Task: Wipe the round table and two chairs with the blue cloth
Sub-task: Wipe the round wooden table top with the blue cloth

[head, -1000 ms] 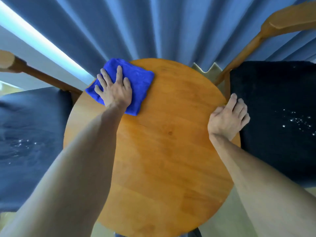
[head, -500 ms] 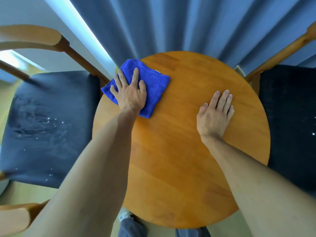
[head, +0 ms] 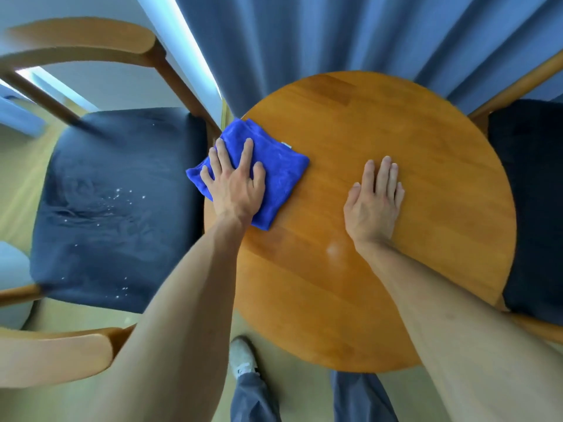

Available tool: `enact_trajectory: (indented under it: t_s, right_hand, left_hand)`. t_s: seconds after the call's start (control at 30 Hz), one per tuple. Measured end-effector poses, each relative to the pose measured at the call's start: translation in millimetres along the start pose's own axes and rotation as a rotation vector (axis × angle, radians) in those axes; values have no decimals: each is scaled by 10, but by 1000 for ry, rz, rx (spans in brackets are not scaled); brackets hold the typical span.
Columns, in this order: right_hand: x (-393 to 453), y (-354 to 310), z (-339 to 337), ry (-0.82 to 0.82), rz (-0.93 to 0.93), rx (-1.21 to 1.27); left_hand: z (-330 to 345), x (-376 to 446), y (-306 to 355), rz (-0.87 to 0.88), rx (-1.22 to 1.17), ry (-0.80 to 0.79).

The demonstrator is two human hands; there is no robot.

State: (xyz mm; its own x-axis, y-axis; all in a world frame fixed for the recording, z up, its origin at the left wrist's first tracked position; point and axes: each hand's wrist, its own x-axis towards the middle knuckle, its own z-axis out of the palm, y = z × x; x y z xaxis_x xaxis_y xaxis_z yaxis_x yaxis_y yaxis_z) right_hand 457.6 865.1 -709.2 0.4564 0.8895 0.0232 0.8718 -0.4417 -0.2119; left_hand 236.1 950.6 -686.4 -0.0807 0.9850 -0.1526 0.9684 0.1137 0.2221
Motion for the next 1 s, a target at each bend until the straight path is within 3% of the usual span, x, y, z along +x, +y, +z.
enact_trajectory:
  t_s: [0.37, 0.57, 0.83, 1.0]
  right_hand:
    - [-822, 56, -56, 43, 211, 56]
    - [-1305, 685, -303, 105, 525, 50]
    - [-1087, 1359, -651, 137, 450, 107]
    - [-1132, 1621, -772, 137, 341, 138]
  left_hand:
    - [26, -940, -369, 117, 32, -71]
    - [173, -1555, -364, 265, 75, -76]
    - [504, -2690, 316, 520, 77, -177]
    - [750, -3379, 1093, 413, 65, -212]
